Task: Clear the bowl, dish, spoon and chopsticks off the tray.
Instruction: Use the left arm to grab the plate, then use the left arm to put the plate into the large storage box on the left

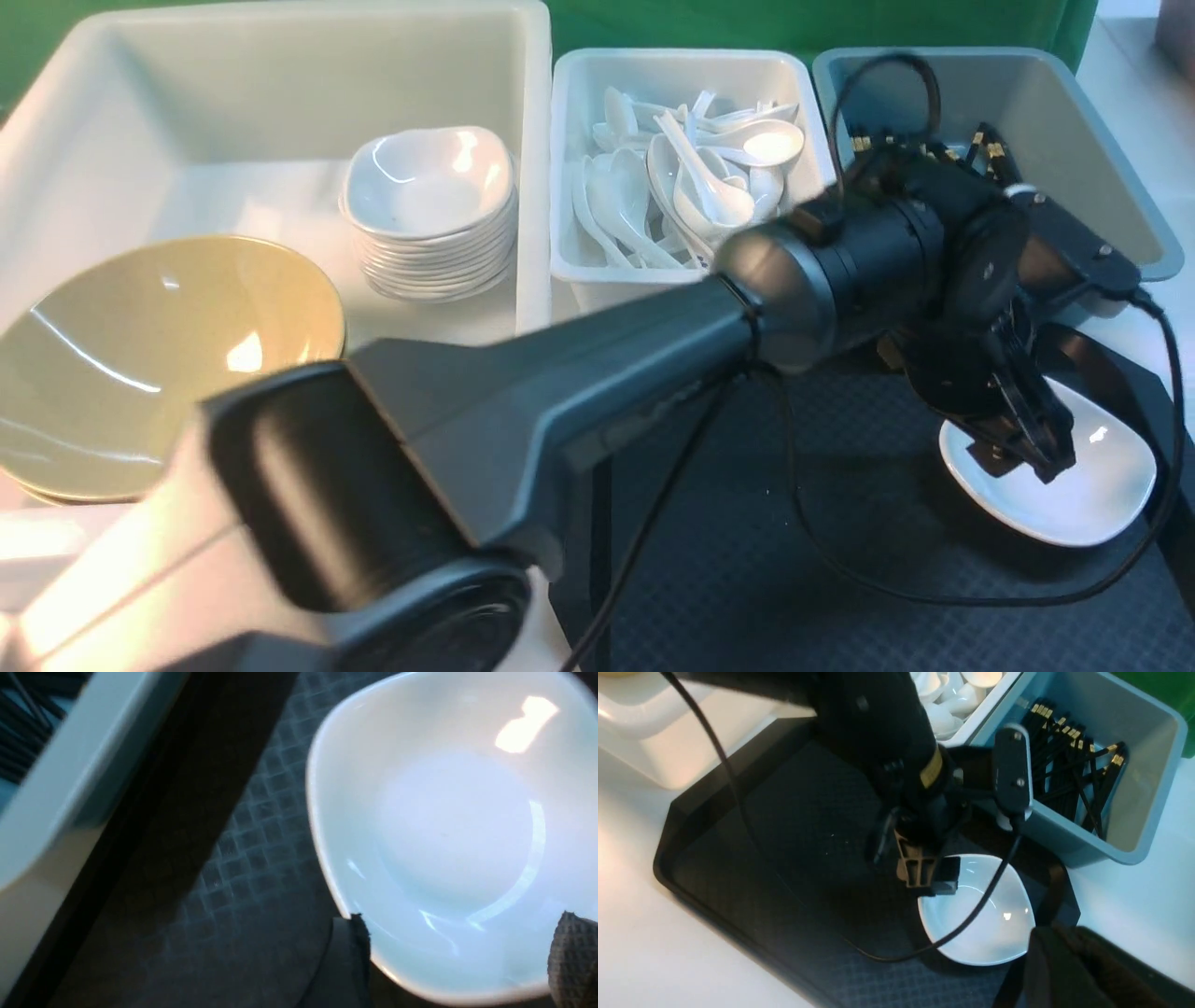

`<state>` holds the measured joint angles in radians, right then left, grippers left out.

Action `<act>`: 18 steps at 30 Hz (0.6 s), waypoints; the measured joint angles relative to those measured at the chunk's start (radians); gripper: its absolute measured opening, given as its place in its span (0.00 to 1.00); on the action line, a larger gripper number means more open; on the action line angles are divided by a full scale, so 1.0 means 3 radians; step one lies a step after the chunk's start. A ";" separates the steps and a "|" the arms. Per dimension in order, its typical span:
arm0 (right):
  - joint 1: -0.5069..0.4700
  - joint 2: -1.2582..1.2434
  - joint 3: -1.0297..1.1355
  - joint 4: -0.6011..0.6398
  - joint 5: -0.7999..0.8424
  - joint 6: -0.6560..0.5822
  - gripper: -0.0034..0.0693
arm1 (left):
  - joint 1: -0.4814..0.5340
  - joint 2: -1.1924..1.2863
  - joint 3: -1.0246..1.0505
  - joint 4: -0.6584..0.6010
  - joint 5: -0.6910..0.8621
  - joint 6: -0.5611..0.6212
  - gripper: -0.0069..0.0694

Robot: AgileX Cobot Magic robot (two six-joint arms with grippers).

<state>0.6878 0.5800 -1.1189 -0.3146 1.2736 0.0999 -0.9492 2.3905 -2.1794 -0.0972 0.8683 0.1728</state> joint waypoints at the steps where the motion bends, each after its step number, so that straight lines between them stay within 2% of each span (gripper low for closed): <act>1: 0.0000 0.0000 0.0000 0.0000 0.0000 -0.0007 0.12 | 0.0000 0.0049 -0.0033 0.0022 -0.0020 -0.0034 0.73; 7: 0.0000 0.0000 0.0000 0.0000 0.0000 -0.0038 0.12 | 0.0000 0.0358 -0.0195 0.0089 -0.0223 -0.0324 0.70; 9: 0.0000 0.0000 0.0000 0.0000 0.0000 -0.0042 0.13 | 0.0000 0.0385 -0.0226 0.0101 -0.0239 -0.0383 0.64; 11: 0.0000 -0.0003 0.0000 0.0000 0.0000 -0.0044 0.13 | 0.0000 0.0392 -0.0241 0.0101 -0.0220 -0.0405 0.55; 12: 0.0000 -0.0003 0.0000 0.0000 0.0000 -0.0044 0.13 | 0.0000 0.0395 -0.0248 0.0104 -0.0189 -0.0421 0.44; 13: 0.0000 -0.0003 0.0000 0.0000 0.0000 -0.0044 0.13 | 0.0003 0.0395 -0.0255 0.0104 -0.0189 -0.0434 0.39; 14: 0.0000 -0.0003 0.0000 0.0000 0.0000 -0.0044 0.13 | 0.0006 0.0386 -0.0268 0.0063 -0.0204 -0.0447 0.29; 15: 0.0000 -0.0003 0.0000 0.0000 0.0000 -0.0044 0.13 | 0.0006 0.0379 -0.0267 0.0056 -0.0205 -0.0449 0.28; 16: 0.0000 -0.0003 0.0000 0.0000 0.0000 -0.0048 0.13 | 0.0006 0.0334 -0.0285 0.0009 -0.0209 -0.0452 0.20; 18: 0.0000 -0.0003 0.0000 0.0000 0.0000 -0.0055 0.13 | 0.0006 0.0299 -0.0298 0.0002 -0.0167 -0.0440 0.16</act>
<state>0.6878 0.5792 -1.1189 -0.3146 1.2736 0.0834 -0.9475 2.4801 -2.2689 -0.0967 0.8183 0.0409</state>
